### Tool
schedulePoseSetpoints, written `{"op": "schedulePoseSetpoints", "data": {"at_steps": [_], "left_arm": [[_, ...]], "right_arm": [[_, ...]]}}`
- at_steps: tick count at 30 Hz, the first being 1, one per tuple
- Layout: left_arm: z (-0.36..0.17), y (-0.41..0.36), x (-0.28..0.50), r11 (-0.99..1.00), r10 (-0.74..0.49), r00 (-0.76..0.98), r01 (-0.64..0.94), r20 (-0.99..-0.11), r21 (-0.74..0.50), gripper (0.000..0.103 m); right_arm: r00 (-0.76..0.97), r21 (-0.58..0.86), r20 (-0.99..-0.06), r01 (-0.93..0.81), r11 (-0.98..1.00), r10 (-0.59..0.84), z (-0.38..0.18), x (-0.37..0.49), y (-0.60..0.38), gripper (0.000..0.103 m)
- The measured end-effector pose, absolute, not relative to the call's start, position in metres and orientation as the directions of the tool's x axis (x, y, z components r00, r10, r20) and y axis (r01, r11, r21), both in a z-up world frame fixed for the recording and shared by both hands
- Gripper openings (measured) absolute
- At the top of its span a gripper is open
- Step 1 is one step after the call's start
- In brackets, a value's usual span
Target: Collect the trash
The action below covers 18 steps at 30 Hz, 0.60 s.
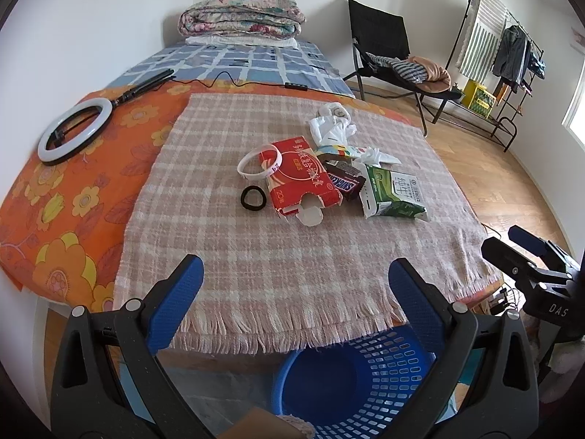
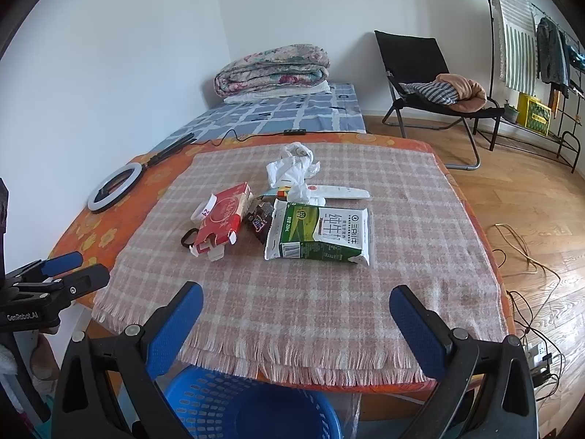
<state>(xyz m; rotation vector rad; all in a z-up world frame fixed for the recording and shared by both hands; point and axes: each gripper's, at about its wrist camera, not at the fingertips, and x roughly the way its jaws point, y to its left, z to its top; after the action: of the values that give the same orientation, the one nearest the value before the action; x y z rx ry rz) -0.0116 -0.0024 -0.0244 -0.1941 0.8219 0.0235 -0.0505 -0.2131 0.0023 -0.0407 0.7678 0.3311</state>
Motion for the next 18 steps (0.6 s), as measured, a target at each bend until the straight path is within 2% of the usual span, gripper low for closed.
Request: {"op": "schedulePoseSetpoints", "data": {"at_steps": [18], "left_arm": [[-0.0236,-0.0017,-0.0116,0.98,-0.064,0.676,-0.098,-0.734,-0.175,0.103]], "right_arm": [[0.655,0.096,-0.698,-0.316,0.944,0.29,-0.003,-0.0498,-0.2117,0.103]]}}
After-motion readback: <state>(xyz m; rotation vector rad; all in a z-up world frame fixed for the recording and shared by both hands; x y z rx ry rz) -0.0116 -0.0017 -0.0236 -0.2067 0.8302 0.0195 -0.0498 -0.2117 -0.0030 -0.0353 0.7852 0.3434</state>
